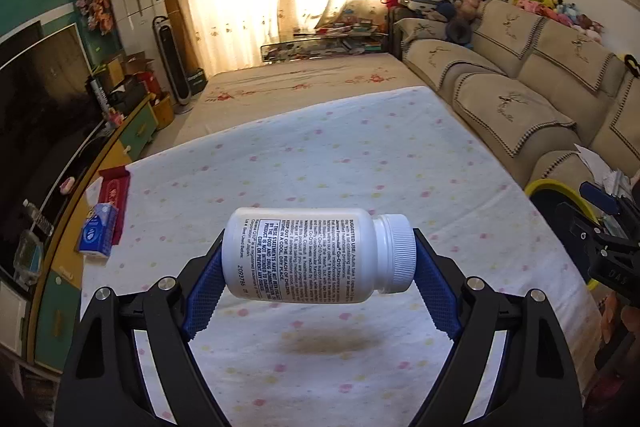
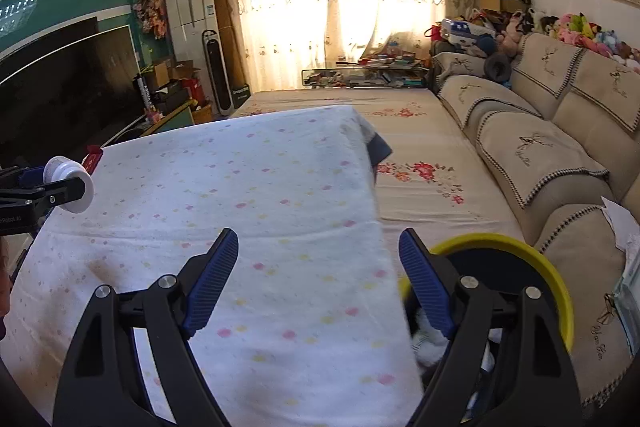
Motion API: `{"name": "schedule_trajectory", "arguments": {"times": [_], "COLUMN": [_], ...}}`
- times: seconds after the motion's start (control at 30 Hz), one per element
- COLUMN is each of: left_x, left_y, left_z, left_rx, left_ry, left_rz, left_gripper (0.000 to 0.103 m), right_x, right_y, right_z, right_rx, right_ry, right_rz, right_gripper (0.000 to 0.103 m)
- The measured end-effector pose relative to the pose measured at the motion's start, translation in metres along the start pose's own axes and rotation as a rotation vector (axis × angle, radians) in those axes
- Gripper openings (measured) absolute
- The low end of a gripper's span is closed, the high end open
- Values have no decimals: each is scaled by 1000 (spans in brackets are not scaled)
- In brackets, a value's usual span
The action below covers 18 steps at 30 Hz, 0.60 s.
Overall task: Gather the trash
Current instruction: 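Carry the pill bottle into the bin and open the left gripper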
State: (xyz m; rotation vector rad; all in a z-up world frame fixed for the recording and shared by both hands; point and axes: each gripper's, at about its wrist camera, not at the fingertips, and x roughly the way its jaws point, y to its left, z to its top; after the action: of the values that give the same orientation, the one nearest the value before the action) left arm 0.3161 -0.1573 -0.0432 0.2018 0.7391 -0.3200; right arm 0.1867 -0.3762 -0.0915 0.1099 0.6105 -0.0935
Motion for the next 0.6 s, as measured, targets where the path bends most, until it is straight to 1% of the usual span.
{"name": "schedule_trajectory", "arguments": {"times": [0.07,0.2,0.37,0.47,0.6], "left_x": [-5,-7,6,14,32], "left_y": [-30,-93,-180,-234,-295], "left_z": [5,10,19,22,22], "left_rx": [24,87,183,251,311], "left_ry": [-8,-11,25,46,88], "left_rz": [-58,-173,-302,-349,-385], "left_gripper": [83,83,83,84,84], "right_x": [-20,-60,-99,-116,-131], "right_y": [-23,-75,-136,-165,-195], "right_z": [-10,-36,-67,-84,-103], "right_rx": [27,100,198,254,316], "right_ry": [-1,2,10,12,14], "right_rz": [-31,-121,-232,-277,-307], "right_gripper": [80,81,81,81,81]}}
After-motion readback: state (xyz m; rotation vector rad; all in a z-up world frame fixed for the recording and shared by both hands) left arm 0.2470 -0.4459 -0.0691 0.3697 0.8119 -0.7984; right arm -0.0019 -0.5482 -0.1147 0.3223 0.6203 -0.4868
